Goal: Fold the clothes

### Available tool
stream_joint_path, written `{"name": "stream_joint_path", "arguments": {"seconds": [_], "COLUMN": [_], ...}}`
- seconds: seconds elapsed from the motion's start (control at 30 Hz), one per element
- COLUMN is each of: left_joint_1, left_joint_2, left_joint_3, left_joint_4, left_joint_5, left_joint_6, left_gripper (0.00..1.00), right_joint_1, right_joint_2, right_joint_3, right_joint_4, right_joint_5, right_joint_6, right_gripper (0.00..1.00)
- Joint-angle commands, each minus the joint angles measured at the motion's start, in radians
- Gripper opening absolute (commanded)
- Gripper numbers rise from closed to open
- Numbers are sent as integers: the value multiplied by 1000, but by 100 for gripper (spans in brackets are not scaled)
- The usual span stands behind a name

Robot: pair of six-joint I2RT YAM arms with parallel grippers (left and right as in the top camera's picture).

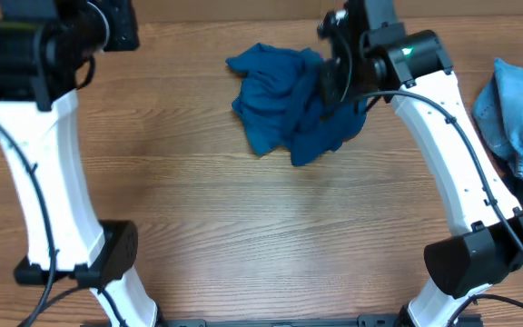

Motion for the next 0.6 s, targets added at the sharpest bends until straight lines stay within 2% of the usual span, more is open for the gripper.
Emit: {"name": "stream_joint_path", "arguments": {"seconds": [0.0,0.2,0.43,0.53,0.57], "left_joint_1": [-7,-16,-66,-101,-116], "left_joint_2": [111,198,296,336,355], "left_joint_3": [7,7,7,7,7], "left_joint_4": [-24,10,22,36,39], "left_joint_5": [99,241,293,306,306], "left_joint_6": [-1,1,0,0,0], "left_gripper": [42,43,45,53,60], "right_joint_1": [28,94,111,111,111], "right_joint_2": [-14,-17,-33,-34,-34], "right_joint_3": [26,26,103,135,138], "right_joint_4": [-118,-206,-149,-145,-145], "right_joint_5": [2,69,426,480,471], "right_joint_6": [38,33,87,109,109], "right_gripper": [4,4,7,8,11]}}
